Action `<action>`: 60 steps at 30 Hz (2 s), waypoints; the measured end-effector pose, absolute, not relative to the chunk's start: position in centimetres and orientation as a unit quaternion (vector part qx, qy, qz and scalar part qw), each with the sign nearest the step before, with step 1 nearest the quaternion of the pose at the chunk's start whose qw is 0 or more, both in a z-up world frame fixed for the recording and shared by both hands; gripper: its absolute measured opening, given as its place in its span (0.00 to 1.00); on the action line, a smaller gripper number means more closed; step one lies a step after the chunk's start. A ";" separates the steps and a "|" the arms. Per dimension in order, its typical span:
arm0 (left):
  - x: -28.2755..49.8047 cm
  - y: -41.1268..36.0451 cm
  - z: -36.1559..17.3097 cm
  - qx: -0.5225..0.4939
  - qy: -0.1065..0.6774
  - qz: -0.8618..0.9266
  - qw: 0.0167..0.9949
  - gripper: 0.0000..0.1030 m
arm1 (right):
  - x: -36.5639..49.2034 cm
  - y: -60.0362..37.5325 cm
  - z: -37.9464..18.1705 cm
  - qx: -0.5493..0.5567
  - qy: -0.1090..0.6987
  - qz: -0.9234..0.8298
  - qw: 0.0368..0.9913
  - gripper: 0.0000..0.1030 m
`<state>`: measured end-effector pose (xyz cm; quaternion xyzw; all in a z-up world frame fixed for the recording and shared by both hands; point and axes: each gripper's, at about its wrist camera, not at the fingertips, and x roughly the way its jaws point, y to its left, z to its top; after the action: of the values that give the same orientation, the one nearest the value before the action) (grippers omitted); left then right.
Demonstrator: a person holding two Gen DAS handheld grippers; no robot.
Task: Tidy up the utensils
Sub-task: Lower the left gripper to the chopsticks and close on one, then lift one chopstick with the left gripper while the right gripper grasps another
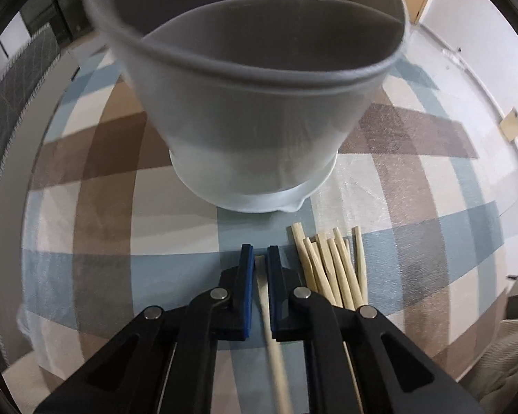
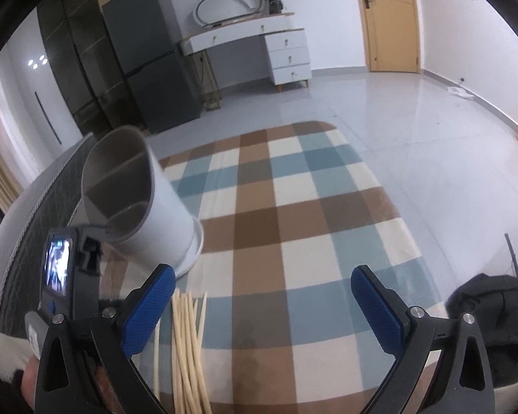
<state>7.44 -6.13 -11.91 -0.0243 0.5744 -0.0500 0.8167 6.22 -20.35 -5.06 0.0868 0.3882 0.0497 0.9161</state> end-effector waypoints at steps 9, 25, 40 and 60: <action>6.2 0.3 -8.7 -0.124 0.536 -0.042 0.834 0.02 | 7.2 -17.0 -7.1 0.073 0.443 0.110 0.887 0.65; 6.2 4.3 -6.2 -0.204 0.494 -0.038 0.844 0.02 | 9.0 -7.6 -12.2 -0.102 0.486 0.211 0.842 0.34; 6.5 5.3 -6.5 -0.216 0.499 -0.025 0.839 0.02 | 8.9 -7.2 -13.1 -0.122 0.469 0.206 0.850 0.00; 3.7 6.4 -5.6 -0.210 0.494 -0.011 0.844 0.02 | 7.9 -7.9 -11.7 -0.092 0.454 0.199 0.864 0.43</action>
<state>3.70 6.38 -5.57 -0.2103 0.4937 -0.0112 0.8437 7.87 -7.92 -11.69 -0.0925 0.4539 0.1988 0.8637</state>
